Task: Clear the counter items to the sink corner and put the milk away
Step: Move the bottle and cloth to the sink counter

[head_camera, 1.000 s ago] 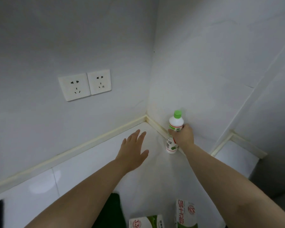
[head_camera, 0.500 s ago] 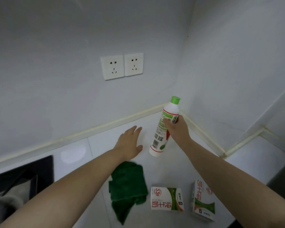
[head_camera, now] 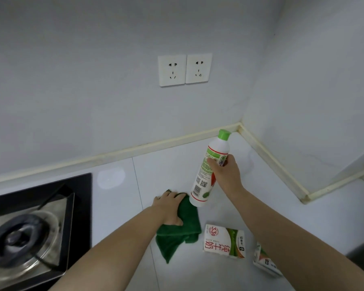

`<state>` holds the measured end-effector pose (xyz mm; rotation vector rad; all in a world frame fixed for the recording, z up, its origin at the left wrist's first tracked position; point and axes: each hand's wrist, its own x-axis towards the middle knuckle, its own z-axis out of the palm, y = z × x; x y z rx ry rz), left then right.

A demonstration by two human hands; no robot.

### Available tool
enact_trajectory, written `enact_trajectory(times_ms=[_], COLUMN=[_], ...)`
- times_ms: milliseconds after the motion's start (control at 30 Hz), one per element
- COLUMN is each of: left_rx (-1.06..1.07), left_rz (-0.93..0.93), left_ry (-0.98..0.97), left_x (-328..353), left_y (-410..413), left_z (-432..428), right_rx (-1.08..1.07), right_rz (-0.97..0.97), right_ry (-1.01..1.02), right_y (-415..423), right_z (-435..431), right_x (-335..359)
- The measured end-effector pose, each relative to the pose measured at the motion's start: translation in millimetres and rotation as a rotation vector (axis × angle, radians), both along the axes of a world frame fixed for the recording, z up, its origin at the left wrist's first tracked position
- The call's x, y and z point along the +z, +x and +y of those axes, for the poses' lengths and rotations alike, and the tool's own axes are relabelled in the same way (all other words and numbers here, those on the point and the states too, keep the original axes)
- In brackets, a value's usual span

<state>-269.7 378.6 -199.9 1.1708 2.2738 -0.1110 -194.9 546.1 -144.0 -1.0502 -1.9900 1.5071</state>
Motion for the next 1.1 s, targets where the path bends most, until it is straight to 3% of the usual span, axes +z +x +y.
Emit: enact_trajectory(times_ms=[200, 367, 533, 833, 1100], left_rx=[0.157, 0.433, 0.406, 0.654, 0.889], left_rz=[0.016, -0.137, 0.033, 0.05, 0.055], left_ry=[0.057, 0.156, 0.178, 0.554, 0.771], left_x=[-7.4, -6.8, 20.2, 86.3, 125.9], left_y=[9.9, 20.5, 10.7, 17.7, 40.5], left_z=[-2.5, -12.0, -45.9, -183.9, -384.2], right_rx=[0.023, 0.047, 0.076, 0.265, 0.508], right_rz=[-0.003, -0.001, 0.063, 0.068, 0.17], right_ry=[0.011, 0.024, 0.062, 0.158, 0.162], right_y=[-2.5, -0.6, 4.2, 3.4, -4.3], right_z=[-4.1, -22.7, -50.1, -182.5, -381.7], right_x=[0.8, 7.4, 25.8, 59.0, 81.1])
